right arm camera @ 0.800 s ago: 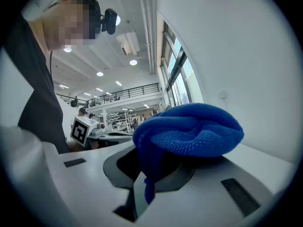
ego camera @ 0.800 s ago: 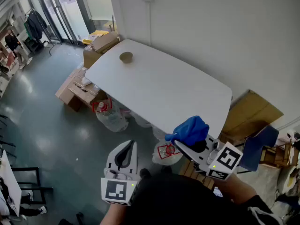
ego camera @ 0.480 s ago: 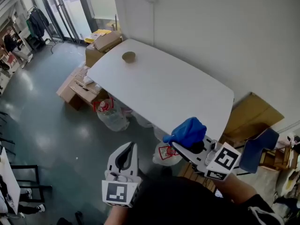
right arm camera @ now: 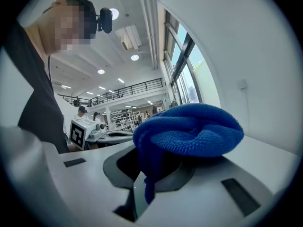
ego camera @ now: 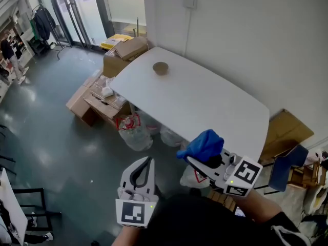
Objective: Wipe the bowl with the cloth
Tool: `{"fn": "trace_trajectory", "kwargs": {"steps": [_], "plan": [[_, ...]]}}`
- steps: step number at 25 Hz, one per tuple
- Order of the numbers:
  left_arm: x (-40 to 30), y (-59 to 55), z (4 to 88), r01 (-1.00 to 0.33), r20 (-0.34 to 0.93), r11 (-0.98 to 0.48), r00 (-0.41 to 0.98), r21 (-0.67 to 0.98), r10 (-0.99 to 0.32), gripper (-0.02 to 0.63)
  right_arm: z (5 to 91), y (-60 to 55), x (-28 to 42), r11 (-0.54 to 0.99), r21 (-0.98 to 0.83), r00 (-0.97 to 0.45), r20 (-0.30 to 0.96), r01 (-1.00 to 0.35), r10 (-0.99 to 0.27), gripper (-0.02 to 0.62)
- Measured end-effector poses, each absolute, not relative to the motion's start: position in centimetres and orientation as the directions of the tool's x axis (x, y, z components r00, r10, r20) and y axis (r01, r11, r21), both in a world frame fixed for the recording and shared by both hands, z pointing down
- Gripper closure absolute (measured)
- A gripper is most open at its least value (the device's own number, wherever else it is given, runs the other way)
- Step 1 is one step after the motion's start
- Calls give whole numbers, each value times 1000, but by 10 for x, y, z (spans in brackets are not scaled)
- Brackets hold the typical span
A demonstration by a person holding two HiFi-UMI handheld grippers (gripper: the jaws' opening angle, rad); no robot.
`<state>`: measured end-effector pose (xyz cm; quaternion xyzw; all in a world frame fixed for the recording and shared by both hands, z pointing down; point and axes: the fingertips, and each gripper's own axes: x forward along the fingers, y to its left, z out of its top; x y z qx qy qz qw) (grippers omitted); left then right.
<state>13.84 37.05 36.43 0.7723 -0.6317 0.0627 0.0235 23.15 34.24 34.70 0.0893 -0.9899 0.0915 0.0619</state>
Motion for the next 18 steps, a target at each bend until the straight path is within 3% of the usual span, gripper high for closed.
{"fn": "trace_trajectory", "kwargs": {"steps": [8,18], "plan": [[22,366,362,-970,126,-243,238,-28,-963,597,344,327,127,934,-229,-961,101,-273,-256,552],[-30,327,364,-956,121,-292,292,17,-949,597,352,281,86,901,-264,-938,119,-345,-325,552]]}}
